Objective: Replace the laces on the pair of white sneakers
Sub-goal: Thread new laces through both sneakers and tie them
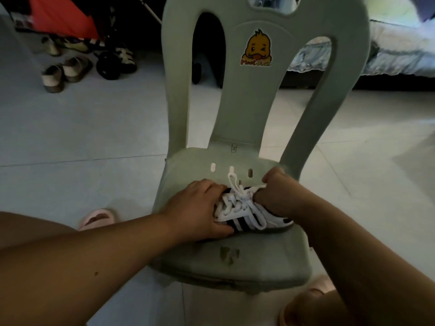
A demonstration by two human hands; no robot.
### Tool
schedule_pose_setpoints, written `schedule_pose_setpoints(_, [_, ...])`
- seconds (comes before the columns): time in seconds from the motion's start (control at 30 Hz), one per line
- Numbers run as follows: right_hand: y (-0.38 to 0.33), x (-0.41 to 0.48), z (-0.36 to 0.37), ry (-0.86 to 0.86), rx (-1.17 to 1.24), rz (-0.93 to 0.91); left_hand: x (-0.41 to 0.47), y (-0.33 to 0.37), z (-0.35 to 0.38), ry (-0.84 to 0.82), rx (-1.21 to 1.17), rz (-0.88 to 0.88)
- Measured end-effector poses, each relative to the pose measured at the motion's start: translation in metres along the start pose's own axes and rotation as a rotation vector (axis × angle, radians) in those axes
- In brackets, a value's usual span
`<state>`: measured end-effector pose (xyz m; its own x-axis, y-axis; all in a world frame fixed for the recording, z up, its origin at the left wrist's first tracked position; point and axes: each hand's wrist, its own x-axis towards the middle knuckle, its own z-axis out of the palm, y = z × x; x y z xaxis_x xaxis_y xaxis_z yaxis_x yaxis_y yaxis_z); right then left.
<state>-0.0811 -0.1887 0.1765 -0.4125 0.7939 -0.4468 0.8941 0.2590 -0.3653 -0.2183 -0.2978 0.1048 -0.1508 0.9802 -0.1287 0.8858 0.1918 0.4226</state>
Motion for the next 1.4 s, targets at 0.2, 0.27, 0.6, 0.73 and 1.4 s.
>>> schedule_pose_setpoints(0.2, [-0.006,0.005,-0.005,0.122,0.488,-0.079,-0.005,-0.002,0.001,0.096,-0.111,-0.093])
schedule_pose_setpoints(0.27, [-0.007,0.008,-0.005,0.128,0.555,-0.140,-0.008,0.002,0.005,0.119,-0.087,-0.144])
schedule_pose_setpoints(0.6, [0.007,0.015,-0.007,-0.077,0.460,-0.308,-0.004,0.010,0.009,-0.155,-0.241,-0.183])
schedule_pose_setpoints(0.73, [0.003,0.019,-0.006,-0.123,0.267,-0.388,0.002,0.002,0.004,-0.135,-0.573,-0.076])
schedule_pose_setpoints(1.4, [0.030,-0.024,0.035,0.147,0.072,-0.238,0.055,0.007,-0.028,-0.288,-0.277,-0.080])
